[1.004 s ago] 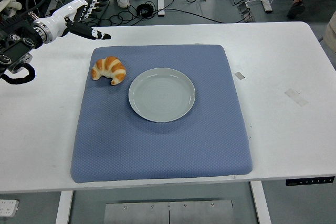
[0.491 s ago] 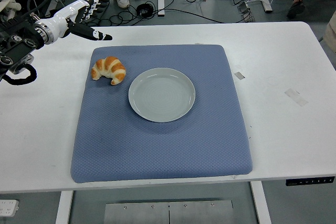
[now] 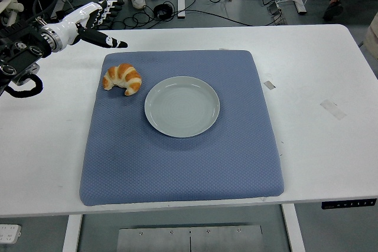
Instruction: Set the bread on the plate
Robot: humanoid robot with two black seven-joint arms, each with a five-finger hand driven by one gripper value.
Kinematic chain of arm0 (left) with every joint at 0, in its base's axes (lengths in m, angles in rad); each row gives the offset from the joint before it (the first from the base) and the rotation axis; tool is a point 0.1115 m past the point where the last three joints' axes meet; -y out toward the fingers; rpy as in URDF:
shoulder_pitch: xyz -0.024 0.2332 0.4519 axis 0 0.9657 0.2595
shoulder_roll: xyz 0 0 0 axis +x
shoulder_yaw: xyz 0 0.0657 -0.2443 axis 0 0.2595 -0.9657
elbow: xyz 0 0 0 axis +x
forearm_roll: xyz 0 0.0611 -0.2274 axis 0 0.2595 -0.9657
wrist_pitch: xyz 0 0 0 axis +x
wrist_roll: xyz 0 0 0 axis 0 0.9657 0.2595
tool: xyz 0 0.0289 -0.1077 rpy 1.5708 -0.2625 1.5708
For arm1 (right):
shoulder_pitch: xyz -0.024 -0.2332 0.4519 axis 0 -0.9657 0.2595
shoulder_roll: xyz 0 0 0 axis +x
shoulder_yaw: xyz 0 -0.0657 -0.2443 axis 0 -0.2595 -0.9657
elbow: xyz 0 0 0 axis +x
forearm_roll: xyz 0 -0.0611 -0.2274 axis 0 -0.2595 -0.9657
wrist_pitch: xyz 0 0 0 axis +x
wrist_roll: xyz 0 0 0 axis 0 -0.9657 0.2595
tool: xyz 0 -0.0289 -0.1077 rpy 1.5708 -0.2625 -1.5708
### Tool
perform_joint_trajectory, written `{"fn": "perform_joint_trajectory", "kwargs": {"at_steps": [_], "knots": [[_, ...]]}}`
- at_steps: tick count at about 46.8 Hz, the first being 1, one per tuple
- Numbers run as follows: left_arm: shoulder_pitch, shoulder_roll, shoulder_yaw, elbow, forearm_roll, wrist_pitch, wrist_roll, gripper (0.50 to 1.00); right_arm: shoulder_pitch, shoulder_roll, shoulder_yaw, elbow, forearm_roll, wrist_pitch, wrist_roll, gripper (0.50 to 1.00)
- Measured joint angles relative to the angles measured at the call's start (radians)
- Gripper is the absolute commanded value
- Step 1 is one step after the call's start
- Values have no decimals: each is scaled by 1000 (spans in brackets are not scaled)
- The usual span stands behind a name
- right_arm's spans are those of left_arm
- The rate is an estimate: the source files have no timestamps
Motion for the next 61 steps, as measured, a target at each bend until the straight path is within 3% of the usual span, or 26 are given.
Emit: {"fn": "perform_joint_trajectory", "kwargs": {"at_steps": [34,51,61], "knots": [[-5,-2,0,0,0,0,0,969,0,0,0,0,0,0,1,1000],[-92,-2,18,0,17,-12,4,968,0,0,0,0,0,0,0,1000],[-185,-1,77,0,20,-62,20,968,0,0,0,0,0,0,1,1000]]}}
